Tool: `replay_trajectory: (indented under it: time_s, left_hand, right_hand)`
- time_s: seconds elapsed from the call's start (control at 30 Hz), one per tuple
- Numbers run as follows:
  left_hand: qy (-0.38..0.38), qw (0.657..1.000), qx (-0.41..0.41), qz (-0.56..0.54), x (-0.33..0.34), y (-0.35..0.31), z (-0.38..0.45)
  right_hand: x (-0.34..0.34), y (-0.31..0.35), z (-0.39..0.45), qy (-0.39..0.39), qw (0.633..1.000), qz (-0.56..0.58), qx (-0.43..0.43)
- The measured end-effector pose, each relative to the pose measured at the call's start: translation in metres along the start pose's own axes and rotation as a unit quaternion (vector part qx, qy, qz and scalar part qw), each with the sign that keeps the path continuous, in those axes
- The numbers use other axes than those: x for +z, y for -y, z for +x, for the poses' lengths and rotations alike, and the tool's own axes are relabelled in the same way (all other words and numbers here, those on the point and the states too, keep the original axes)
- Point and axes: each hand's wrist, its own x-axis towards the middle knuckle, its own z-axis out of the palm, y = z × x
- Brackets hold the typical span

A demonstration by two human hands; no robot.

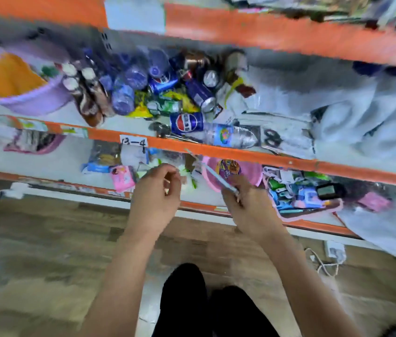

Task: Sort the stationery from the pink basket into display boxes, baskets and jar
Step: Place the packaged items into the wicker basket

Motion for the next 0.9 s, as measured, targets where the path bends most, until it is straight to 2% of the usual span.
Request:
replay_trajectory:
  time_s: [0.17, 0.27, 0.37, 0.43, 0.67, 0.77, 0.9]
  left_hand:
    - [-0.048, 0.998, 0.047, -0.006, -0.088, -0.048, 0.038]
    - [-0.06, 0.994, 0.091, 0.003, -0.128, -0.061, 0.07]
    - [-0.058, 0.988, 0.14, 0.008, -0.161, -0.067, 0.105]
    - [-0.047, 0.987, 0.151, 0.024, -0.174, -0.067, 0.128]
    - [0.025, 0.986, 0.163, 0.031, -0.151, -0.072, 0.182]
    - [0.057, 0.982, 0.179, 0.024, -0.129, -0.09, 0.201]
    - [0.059, 0.978, 0.198, 0.026, -0.101, -0.122, 0.228]
  right_hand:
    - [-0.053, 0.094, 0.018, -0.057, 0.993, -0.021, -0.104]
    - [-0.069, 0.131, 0.041, -0.087, 0.986, -0.038, -0.137]
    - [-0.08, 0.159, 0.072, -0.146, 0.976, -0.039, -0.159]
    - [-0.084, 0.169, 0.094, -0.182, 0.965, -0.077, -0.17]
    - [-0.11, 0.148, 0.131, -0.231, 0.955, -0.162, -0.093]
    - [-0.131, 0.129, 0.142, -0.245, 0.955, -0.154, -0.065]
    - [-0.167, 0.1, 0.16, -0.254, 0.953, -0.155, -0.05]
